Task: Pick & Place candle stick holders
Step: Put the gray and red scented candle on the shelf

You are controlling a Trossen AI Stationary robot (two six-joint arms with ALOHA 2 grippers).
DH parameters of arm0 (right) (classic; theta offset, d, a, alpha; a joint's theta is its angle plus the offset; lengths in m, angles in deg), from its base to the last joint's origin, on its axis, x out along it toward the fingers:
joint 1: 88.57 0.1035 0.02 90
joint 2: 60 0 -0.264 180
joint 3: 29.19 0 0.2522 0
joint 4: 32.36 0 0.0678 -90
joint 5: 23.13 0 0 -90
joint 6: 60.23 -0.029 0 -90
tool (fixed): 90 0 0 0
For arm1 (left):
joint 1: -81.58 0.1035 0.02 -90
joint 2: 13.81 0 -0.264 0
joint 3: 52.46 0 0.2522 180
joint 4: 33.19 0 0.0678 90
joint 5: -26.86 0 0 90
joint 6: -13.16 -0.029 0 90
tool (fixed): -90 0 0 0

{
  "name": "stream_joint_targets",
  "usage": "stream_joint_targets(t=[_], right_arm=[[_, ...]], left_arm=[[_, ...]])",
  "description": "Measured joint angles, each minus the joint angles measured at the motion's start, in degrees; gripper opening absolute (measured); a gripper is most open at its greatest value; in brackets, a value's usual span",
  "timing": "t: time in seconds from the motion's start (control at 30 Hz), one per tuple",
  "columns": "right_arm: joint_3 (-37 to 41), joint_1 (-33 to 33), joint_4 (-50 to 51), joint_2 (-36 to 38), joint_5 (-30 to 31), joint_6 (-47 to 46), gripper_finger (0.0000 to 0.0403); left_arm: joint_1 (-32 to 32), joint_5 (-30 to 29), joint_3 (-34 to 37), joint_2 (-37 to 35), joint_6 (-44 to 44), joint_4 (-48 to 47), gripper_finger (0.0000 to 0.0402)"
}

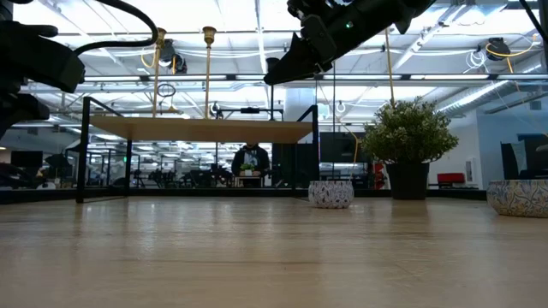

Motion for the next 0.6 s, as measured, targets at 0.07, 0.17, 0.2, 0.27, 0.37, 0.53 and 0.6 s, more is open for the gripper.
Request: stream_joint_targets(t=[0.07,0.17,0.2,0.27,0.37,0.53,0.6], right_arm=[[0.0,0.0,0.0,0.0,0.0,0.0,0.0155],[0.0,0.0,0.0,0.0,0.0,0.0,0.0155],[0.0,0.0,0.0,0.0,0.0,0.0,0.0155],[0.0,0.0,0.0,0.0,0.0,0.0,0.0155],[0.0,0.0,0.0,0.0,0.0,0.0,0.0155],[0.0,0.0,0.0,0.0,0.0,0.0,0.0155],[0.0,0.0,0.0,0.0,0.0,0.0,0.0155]], left_arm=[[0.0,0.0,0.7,-0.1,0.2,1.1,0.0122],[0.0,0.5,2.7,-0.1,1.3,2.8,0.0122],[0.0,1.1,3.0,-0.1,1.6,2.9,0.0122],[0.0,1.5,3.1,-0.2,1.7,3.0,0.0122],[0.0,1.4,3.1,-0.2,0.6,3.5,0.0121],[0.0,2.0,3.1,-0.2,-1.6,4.4,0.0082],[0.0,2.1,3.1,-0.2,-1.4,4.9,0.0048]])
